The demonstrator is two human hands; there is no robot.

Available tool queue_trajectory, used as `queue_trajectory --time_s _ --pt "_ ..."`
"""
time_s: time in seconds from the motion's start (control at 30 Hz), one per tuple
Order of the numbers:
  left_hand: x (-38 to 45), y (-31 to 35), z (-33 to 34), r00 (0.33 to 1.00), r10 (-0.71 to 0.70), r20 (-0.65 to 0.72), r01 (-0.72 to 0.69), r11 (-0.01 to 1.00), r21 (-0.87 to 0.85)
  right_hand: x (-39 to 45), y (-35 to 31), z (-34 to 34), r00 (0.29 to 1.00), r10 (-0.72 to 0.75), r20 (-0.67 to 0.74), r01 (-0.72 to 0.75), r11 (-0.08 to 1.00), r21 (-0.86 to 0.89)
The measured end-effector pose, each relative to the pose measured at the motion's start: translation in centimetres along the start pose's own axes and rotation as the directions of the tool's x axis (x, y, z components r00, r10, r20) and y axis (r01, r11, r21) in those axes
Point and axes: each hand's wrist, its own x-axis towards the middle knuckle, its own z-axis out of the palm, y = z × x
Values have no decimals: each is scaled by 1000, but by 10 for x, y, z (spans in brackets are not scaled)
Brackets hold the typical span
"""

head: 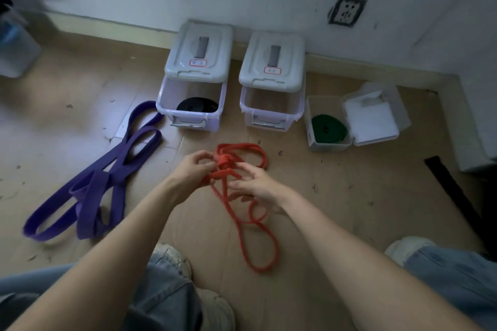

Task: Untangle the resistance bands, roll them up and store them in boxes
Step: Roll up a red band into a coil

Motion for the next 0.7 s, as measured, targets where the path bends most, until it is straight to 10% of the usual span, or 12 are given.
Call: queue_trajectory --time_s 0.17,0.3,0.5,0.7 --pt "-53 85 6 951 152 269 -229 931 283 -78 -80 -29 973 -215 -81 220 974 53" --pt "-102 138 23 824 435 362 -563 562 606 -141 -135 -35 940 -334 -60 307 913 -268" --pt "-154 160 55 614 536 579 -772 559 301 -229 -184 -43 882 -471 7 453 844 -286" --pt "-163 158 91 605 579 547 -795 478 373 -251 -174 -70 858 -427 -286 258 839 -479"
